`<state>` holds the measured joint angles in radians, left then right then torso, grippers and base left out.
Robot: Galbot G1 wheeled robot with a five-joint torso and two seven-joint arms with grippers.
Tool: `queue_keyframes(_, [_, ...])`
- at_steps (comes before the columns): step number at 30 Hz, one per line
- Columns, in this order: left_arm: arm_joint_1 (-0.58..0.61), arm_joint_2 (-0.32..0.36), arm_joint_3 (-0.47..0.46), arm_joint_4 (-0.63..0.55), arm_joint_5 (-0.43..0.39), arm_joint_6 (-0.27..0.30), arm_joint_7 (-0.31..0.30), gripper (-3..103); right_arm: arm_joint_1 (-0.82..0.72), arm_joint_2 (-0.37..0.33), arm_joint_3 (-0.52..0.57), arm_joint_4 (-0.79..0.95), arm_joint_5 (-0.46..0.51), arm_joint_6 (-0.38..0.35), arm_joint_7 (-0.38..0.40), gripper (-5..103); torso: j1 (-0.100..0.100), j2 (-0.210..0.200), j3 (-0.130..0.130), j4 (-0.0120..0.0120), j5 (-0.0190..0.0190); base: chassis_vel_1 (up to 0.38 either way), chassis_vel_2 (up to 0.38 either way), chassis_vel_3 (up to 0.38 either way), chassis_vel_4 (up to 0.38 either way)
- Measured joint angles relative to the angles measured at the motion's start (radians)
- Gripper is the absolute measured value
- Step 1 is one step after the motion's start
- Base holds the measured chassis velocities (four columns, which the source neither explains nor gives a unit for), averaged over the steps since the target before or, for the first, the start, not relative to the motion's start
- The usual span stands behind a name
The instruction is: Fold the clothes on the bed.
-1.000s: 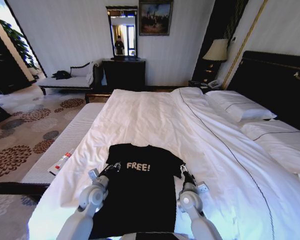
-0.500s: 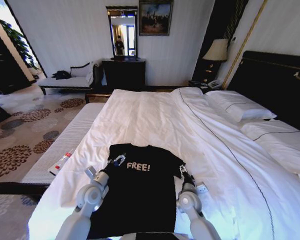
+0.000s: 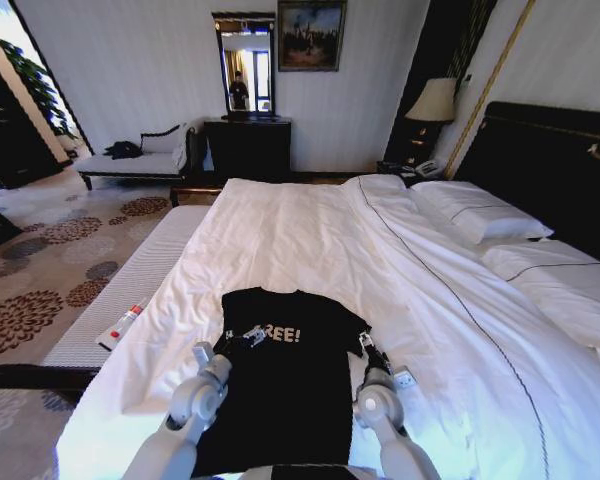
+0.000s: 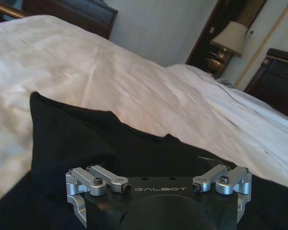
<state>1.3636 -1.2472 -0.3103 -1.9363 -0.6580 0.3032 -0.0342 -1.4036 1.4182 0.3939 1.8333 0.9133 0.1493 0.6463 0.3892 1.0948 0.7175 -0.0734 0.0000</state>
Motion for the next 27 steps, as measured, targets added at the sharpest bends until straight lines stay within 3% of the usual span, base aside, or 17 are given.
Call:
queue_keyframes(4, [0.001, 0.0, 0.006, -0.015, -0.027, -0.01, 0.006, 100, -0.001, 0.0, 0.0, 0.0, 0.0, 0.0, 0.001, 100, 0.0, 0.0, 0.0, 0.0, 0.0001, 0.0, 0.0, 0.0, 0.0])
queue_keyframes(7, [-0.005, 0.016, 0.033, -0.024, -0.018, -0.094, 0.06, 100, -0.001, 0.002, -0.002, -0.001, -0.001, 0.0, 0.002, 100, 0.0, 0.0, 0.0, 0.0, 0.0, 0.0, 0.0, 0.0, 0.0])
queue_keyframes(13, [-0.039, 0.049, 0.073, -0.001, -0.013, -0.151, 0.087, 100, -0.001, 0.004, -0.006, -0.003, -0.006, 0.0, 0.003, 100, 0.0, 0.0, 0.0, 0.0, 0.0, 0.0, 0.0, 0.0, 0.0])
queue_keyframes(16, [-0.08, 0.06, 0.082, 0.064, 0.051, -0.218, 0.102, 100, -0.005, 0.005, -0.007, -0.004, -0.01, 0.0, 0.004, 100, 0.0, 0.0, 0.0, 0.0, 0.0, 0.0, 0.0, 0.0, 0.0])
queue_keyframes(27, [-0.196, 0.062, 0.084, 0.097, -0.019, -0.17, 0.029, 100, -0.01, 0.008, -0.01, -0.008, -0.019, 0.0, 0.005, 100, 0.0, 0.0, 0.0, 0.0, 0.0001, 0.0, 0.0, 0.0, 0.0])
